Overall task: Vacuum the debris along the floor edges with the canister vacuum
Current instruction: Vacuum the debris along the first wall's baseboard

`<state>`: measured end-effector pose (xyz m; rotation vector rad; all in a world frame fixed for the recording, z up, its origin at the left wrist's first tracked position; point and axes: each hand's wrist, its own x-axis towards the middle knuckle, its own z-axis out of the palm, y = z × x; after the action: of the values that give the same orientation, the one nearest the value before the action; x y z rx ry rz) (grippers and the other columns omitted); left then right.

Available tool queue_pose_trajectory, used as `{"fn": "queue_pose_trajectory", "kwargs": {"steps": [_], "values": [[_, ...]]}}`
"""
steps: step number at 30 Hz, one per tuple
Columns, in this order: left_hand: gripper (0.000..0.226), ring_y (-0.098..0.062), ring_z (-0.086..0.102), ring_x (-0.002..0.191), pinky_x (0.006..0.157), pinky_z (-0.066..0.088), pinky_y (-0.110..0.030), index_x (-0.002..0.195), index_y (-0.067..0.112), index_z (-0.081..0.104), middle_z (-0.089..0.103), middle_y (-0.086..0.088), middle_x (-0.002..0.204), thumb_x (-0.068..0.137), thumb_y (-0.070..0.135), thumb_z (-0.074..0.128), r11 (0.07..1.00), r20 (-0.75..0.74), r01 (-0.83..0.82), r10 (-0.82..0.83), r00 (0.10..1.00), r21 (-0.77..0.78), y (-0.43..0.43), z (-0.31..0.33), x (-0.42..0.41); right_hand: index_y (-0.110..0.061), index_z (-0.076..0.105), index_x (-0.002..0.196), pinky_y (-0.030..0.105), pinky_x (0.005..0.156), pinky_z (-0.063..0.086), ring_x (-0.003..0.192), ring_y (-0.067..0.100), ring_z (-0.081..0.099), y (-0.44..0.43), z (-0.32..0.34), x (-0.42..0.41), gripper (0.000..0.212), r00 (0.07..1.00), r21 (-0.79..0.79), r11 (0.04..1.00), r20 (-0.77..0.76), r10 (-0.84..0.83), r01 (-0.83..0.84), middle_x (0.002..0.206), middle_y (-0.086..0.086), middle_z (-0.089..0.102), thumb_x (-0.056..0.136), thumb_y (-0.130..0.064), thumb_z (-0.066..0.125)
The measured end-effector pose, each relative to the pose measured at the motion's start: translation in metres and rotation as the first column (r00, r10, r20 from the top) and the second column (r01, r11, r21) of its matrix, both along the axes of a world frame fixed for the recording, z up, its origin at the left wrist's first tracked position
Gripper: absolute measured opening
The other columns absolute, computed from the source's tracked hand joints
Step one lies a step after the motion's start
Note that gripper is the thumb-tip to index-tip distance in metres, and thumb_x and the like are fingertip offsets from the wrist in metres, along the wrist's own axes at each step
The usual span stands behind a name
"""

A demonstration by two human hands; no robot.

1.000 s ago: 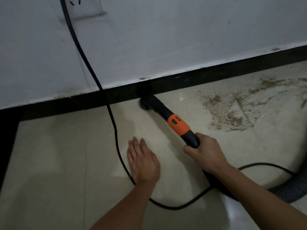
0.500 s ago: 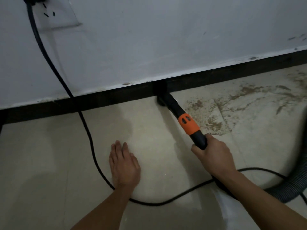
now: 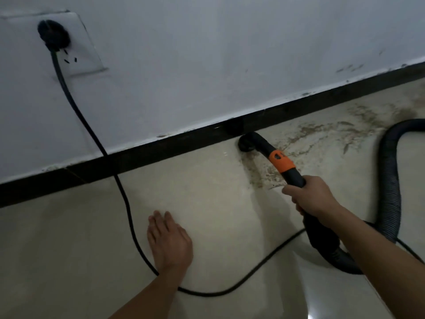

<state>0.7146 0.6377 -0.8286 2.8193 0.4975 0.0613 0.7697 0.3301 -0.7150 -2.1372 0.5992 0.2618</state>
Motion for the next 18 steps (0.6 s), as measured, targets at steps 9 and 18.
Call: {"fn": "queue_pose_trajectory", "kwargs": {"steps": [9, 18], "values": [[0.057, -0.046, 0.033, 0.135, 0.112, 0.024, -0.053, 0.134, -0.007, 0.047, 0.038, -0.032, 0.144, 0.087, 0.021, 0.033, 0.999, -0.012, 0.023, -0.023, 1.000, -0.024, 0.005, -0.001, -0.002, 0.001, 0.060, 0.094, 0.028, 0.042, 0.042, 0.040, 0.020, 0.046, -0.013, 0.025, -0.032, 0.023, 0.976, 0.270, 0.944, -0.159, -0.150, 0.189, 0.052, 0.006, 0.052, 0.080, -0.012, 0.074], [0.058, -0.045, 0.030, 0.137, 0.112, 0.023, -0.052, 0.134, -0.006, 0.047, 0.037, -0.031, 0.145, 0.085, 0.021, 0.033, 0.999, -0.024, 0.030, -0.031, 0.999, -0.039, 0.007, -0.003, 0.001, -0.001, 0.060, 0.089, 0.027, 0.043, 0.043, 0.041, 0.019, 0.048, 0.014, 0.018, -0.030, 0.019, 0.988, 0.175, 0.983, -0.148, -0.034, 0.060, 0.051, 0.004, 0.053, 0.079, -0.012, 0.073]]}}
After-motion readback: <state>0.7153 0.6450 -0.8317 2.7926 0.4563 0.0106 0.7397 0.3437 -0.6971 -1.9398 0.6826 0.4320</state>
